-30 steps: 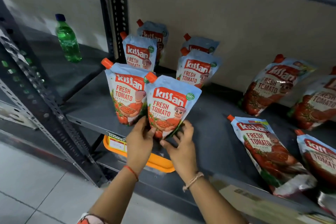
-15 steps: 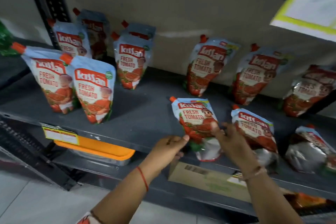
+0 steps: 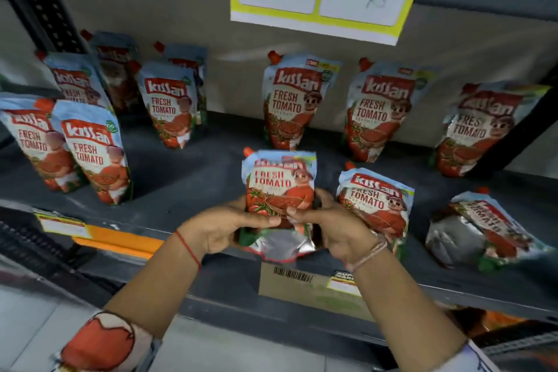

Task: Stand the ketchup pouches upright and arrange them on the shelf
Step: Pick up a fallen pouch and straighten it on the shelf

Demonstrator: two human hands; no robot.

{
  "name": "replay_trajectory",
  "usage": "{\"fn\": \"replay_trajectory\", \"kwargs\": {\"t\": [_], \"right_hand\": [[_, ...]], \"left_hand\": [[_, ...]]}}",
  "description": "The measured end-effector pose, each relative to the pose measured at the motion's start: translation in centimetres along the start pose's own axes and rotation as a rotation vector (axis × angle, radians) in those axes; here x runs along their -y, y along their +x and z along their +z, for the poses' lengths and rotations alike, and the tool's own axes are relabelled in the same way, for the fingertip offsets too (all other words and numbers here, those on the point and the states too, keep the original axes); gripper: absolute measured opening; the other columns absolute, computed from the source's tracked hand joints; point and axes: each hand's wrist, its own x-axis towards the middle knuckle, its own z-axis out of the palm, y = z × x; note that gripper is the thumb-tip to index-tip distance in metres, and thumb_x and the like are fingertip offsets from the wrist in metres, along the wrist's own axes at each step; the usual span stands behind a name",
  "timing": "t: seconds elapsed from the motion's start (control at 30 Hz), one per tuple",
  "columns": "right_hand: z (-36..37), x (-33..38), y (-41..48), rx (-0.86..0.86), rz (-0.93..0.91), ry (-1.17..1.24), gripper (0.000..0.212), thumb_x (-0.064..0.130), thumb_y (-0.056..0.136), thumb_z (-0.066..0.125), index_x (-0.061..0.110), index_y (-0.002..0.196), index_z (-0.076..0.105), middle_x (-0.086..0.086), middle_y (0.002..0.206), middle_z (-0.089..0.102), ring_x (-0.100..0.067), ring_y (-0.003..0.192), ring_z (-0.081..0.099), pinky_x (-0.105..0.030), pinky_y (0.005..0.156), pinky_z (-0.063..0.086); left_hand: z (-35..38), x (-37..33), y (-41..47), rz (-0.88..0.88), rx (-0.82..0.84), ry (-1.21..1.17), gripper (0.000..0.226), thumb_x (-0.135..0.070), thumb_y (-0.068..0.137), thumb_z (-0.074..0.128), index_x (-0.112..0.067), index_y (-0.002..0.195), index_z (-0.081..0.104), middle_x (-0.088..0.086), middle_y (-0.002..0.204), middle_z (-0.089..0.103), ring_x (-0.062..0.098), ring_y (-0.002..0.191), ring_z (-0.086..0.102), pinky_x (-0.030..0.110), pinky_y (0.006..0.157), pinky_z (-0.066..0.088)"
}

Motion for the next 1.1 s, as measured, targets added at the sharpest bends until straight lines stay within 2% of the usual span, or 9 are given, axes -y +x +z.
{"fn": "replay_trajectory", "kwargs": {"t": [0.27,0.4,0.47,0.57,0.7,0.83,0.97,1.03,1.1], "right_hand": [[1.7,-1.0,1.4,-0.432,-0.472,-0.357,0.080,-0.011,0.069,0.060,0.021,0.131,0.021,0.012,0.100,0.054,-0.012,0.100,0.054,-0.034,0.091,0.050],[2.9,-3.8,1.5,-0.481,-0.476,-0.432,0.078,-0.010,0.075,0.055,0.021,0.135,0.016,0.004,0.109,0.050,-0.006,0.094,0.053,-0.007,0.077,0.046],[3.1,-4.5,1.1,-0.501,-0.475,-0.380,0.079,-0.008,0.077,0.057,0.027,0.134,0.016,-0.002,0.124,0.048,-0.005,0.105,0.052,-0.003,0.083,0.044],[3.9,-6.2,-1.9,-0.450,-0.477,-0.384,0.086,0.004,0.080,0.062,0.046,0.133,0.009,0.011,0.143,0.032,-0.005,0.133,0.032,-0.032,0.111,0.035],[3.0,-7.7,-9.7,-0.611,-0.654,-0.651,0.064,0.052,0.083,0.047,0.040,0.138,0.017,0.009,0.152,0.023,-0.007,0.139,0.021,-0.018,0.113,0.022],[-5.0,-6.0,-10.7,-1.040,-0.396,-0.463,0.078,0.064,0.071,0.054,0.019,0.132,0.036,-0.007,0.143,0.035,-0.021,0.132,0.033,-0.037,0.108,0.032],[-11.4,-4.4,-7.0,-0.636,-0.064,0.187,0.071,0.053,0.069,0.062,0.015,0.127,0.044,-0.013,0.126,0.058,-0.026,0.107,0.060,-0.040,0.080,0.056],[-12.8,-3.7,-6.1,-0.472,-0.003,0.284,0.042,0.034,0.082,0.058,0.012,0.118,0.053,-0.009,0.104,0.067,-0.020,0.088,0.064,-0.025,0.053,0.056],[-14.1,-3.1,-5.6,-0.342,0.027,0.278,0.039,0.027,0.080,0.063,0.013,0.116,0.057,-0.007,0.101,0.069,-0.019,0.088,0.065,-0.026,0.055,0.057]], "left_hand": [[-0.2,0.4,4.6,0.319,-0.203,0.262,0.090,0.013,0.052,0.077,-0.027,0.119,0.033,-0.015,0.107,0.053,0.005,0.103,0.051,0.006,0.076,0.046],[-1.5,2.9,5.8,0.309,-0.243,0.250,0.080,0.012,0.054,0.077,-0.022,0.116,0.039,-0.002,0.111,0.057,0.022,0.115,0.052,0.036,0.099,0.045],[-1.8,3.4,5.9,0.278,-0.225,0.281,0.080,0.006,0.056,0.078,-0.025,0.117,0.037,-0.008,0.109,0.057,0.023,0.117,0.051,0.041,0.103,0.042],[-1.8,4.4,4.8,0.353,-0.249,0.309,0.090,-0.013,0.051,0.084,-0.027,0.125,0.035,-0.016,0.118,0.053,0.012,0.120,0.048,0.032,0.103,0.041],[2.4,8.0,0.1,0.623,-0.799,0.394,0.042,-0.040,0.074,0.066,-0.020,0.109,0.056,-0.001,0.100,0.060,0.011,0.093,0.058,0.031,0.083,0.051],[9.6,7.7,-0.4,0.508,-0.548,0.256,0.033,-0.051,0.072,0.057,-0.026,0.093,0.060,-0.004,0.093,0.066,-0.001,0.086,0.061,0.009,0.070,0.046],[14.9,3.2,3.2,0.297,-0.370,0.048,0.023,-0.048,0.081,0.053,-0.029,0.094,0.056,-0.014,0.092,0.061,-0.002,0.083,0.058,0.006,0.062,0.044],[15.2,1.4,5.2,0.192,-0.389,0.030,0.019,-0.047,0.079,0.057,-0.028,0.084,0.057,-0.014,0.084,0.061,0.005,0.080,0.057,0.020,0.069,0.046],[14.1,0.3,6.8,0.033,-0.266,-0.005,0.047,-0.056,0.062,0.068,-0.021,0.094,0.065,-0.003,0.095,0.070,0.015,0.091,0.062,0.033,0.085,0.049]]}}
